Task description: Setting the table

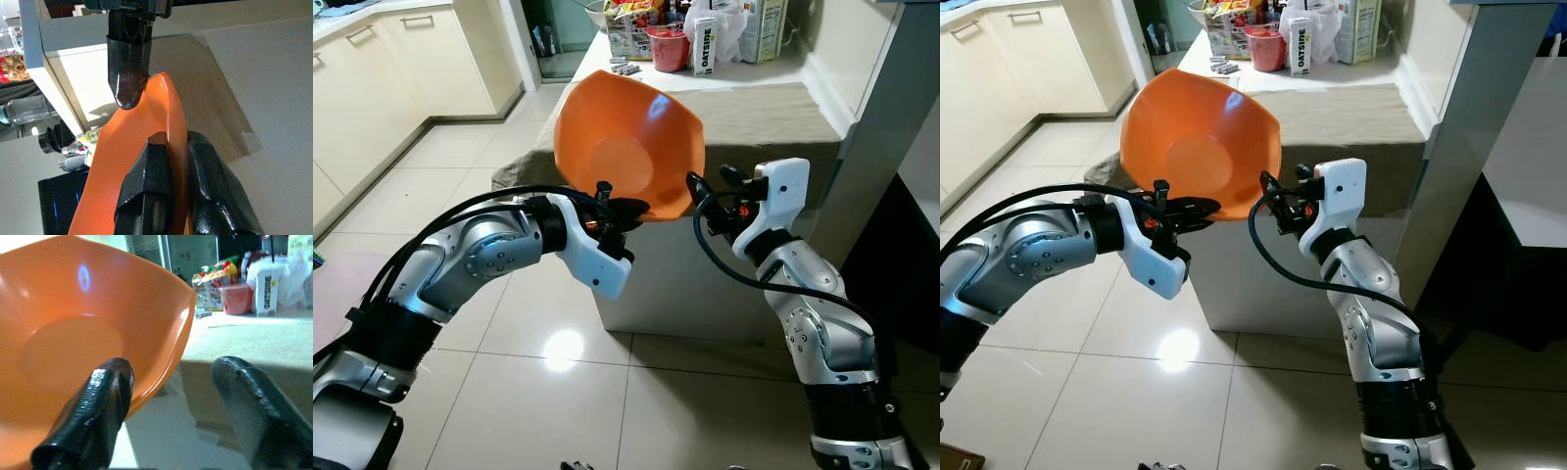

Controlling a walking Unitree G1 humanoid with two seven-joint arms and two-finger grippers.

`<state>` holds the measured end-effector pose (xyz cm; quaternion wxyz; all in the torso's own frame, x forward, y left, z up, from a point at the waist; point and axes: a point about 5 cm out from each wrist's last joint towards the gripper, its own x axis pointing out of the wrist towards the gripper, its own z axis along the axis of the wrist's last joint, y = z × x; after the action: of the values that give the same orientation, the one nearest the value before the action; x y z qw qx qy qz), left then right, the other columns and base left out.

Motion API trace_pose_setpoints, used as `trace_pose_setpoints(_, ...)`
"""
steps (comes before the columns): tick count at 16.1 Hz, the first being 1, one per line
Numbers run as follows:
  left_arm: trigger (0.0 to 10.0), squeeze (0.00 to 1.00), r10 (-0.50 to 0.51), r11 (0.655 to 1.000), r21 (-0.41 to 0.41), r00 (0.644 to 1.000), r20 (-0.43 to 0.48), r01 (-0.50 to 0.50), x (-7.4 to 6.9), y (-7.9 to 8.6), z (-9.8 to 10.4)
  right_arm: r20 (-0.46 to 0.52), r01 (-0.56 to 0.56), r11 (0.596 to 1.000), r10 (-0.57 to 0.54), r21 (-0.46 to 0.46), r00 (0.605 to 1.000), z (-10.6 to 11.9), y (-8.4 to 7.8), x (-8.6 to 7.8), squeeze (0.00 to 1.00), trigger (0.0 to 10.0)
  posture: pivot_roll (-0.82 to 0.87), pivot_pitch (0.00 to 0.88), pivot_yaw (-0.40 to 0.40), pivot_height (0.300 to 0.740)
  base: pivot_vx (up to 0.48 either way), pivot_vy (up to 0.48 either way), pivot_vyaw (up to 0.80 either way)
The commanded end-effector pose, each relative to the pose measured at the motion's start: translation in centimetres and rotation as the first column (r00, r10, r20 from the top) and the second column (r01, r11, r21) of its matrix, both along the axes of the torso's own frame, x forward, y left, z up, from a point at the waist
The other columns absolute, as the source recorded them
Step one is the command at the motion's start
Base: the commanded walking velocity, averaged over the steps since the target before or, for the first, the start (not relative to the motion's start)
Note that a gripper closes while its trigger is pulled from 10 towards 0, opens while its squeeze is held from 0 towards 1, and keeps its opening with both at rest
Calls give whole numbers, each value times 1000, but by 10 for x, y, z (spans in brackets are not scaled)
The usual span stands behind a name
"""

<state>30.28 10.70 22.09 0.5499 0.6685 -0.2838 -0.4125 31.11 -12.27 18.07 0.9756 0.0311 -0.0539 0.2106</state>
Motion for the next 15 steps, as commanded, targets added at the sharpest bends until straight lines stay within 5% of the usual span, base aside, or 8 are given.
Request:
trace_pose_setpoints(1, 0, 0, -140, 964, -192, 964, 226, 185, -13, -16, 54, -146, -72, 995, 61, -71, 987, -33, 17, -3, 1000, 10000, -117, 0, 122, 736, 0, 0, 0)
trace_pose_setpoints(10, 0, 0, -100, 973, -179, 968, 232, 143, -3, -7, 54, -137, -29, 993, 13, -112, 990, -37, 8, 1, 1000, 10000, -119, 0, 123, 736, 0, 0, 0)
trace_pose_setpoints(11, 0, 0, -98, 973, -179, 966, 238, 143, -2, -5, 54, -148, -14, 998, 5, -64, 989, -33, 7, 3, 0, 10000, -120, 0, 126, 736, 0, 0, 0)
trace_pose_setpoints(13, 0, 0, -89, 976, -175, 968, 236, 133, 0, -3, 52, -161, -1, 998, 11, 57, 987, -22, 1, 7, 0, 10000, -120, 0, 126, 736, 0, 0, 0)
trace_pose_setpoints(15, 0, 0, -80, 978, -171, 969, 236, 122, 1, -1, 50, -160, 1, 997, 12, 77, 987, -18, -3, 8, 0, 10000, -120, 0, 126, 736, 0, 0, 0)
